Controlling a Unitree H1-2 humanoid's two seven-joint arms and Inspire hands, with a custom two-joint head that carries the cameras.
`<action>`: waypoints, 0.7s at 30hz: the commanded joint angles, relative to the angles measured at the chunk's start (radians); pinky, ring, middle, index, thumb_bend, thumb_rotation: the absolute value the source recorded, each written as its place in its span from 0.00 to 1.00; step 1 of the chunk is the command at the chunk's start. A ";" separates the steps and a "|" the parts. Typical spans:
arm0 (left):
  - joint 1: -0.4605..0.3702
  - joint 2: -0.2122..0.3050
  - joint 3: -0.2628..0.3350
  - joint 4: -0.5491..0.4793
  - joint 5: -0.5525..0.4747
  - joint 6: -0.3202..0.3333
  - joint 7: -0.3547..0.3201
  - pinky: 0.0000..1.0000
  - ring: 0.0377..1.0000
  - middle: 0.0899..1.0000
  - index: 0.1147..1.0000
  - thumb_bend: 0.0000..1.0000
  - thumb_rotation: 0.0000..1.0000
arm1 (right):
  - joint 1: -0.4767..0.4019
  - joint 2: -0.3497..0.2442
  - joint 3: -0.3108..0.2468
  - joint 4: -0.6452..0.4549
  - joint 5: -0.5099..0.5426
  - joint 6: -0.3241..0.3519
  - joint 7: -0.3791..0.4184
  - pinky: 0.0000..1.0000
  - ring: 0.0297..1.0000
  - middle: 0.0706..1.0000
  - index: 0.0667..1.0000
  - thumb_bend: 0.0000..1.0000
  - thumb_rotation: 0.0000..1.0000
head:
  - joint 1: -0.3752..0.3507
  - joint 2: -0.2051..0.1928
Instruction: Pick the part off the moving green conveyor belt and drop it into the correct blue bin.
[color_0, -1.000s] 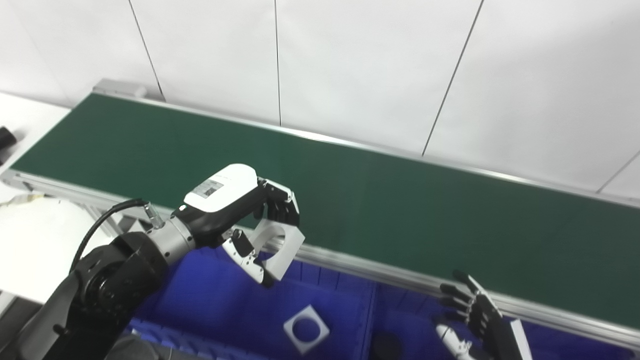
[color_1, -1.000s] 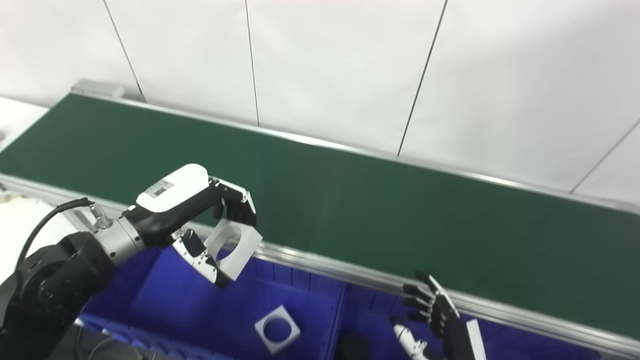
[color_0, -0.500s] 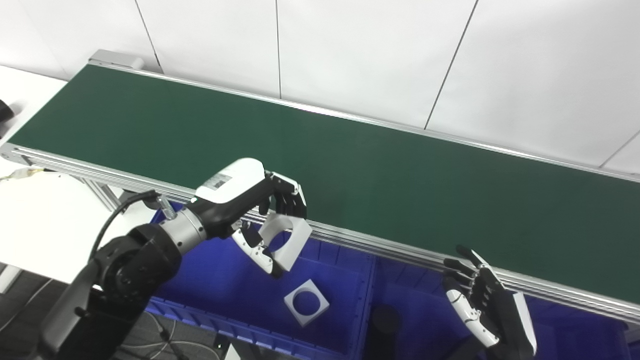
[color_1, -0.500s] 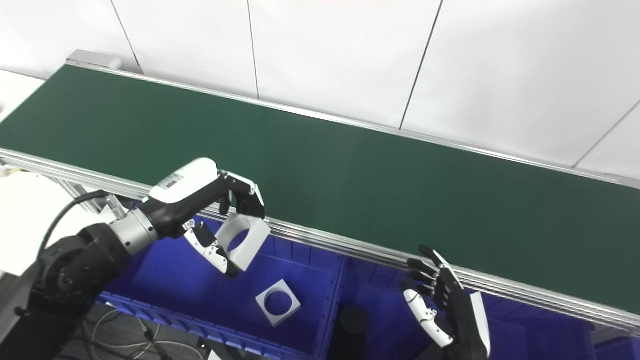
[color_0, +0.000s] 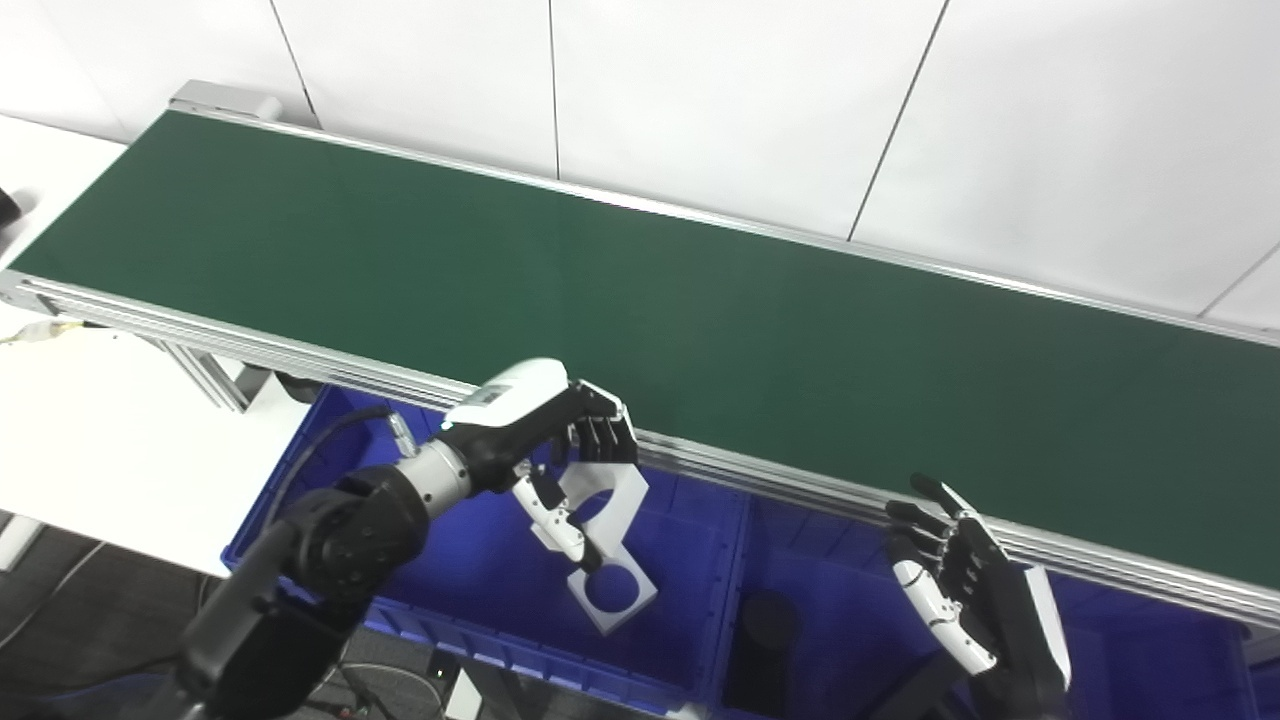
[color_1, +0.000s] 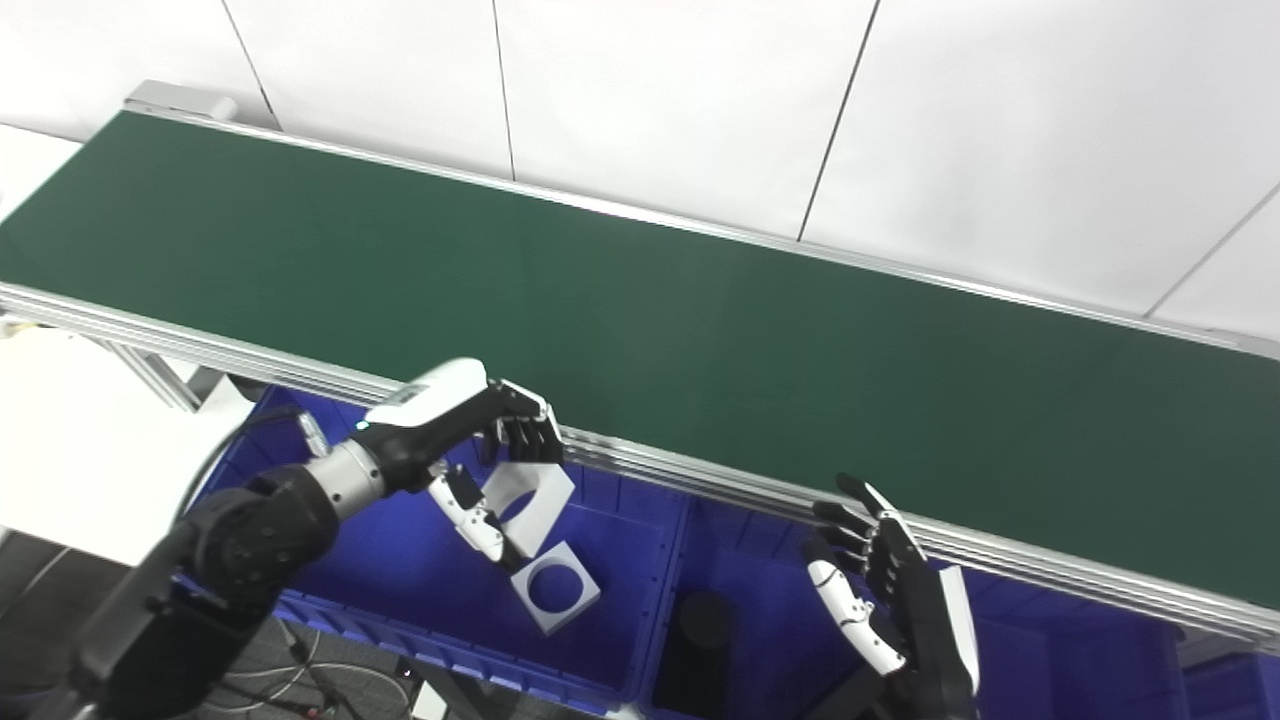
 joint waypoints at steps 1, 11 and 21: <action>-0.038 0.005 -0.004 0.021 0.022 -0.039 0.053 0.33 0.38 0.44 0.45 0.50 0.00 | -0.007 -0.001 -0.005 -0.037 0.003 -0.001 -0.002 0.64 0.70 0.74 0.84 0.39 0.49 | -0.001 0.004; -0.085 -0.028 -0.086 0.202 0.057 -0.099 0.118 0.35 0.39 0.44 0.45 0.50 0.00 | -0.004 -0.012 -0.013 -0.042 0.020 0.005 0.012 0.65 0.71 0.74 0.85 0.39 0.48 | -0.012 0.012; -0.133 -0.033 -0.193 0.299 0.146 -0.072 0.097 0.43 0.41 0.42 0.44 0.50 0.00 | -0.001 -0.021 -0.015 -0.051 0.016 0.016 0.012 0.65 0.71 0.74 0.84 0.40 0.50 | -0.022 0.022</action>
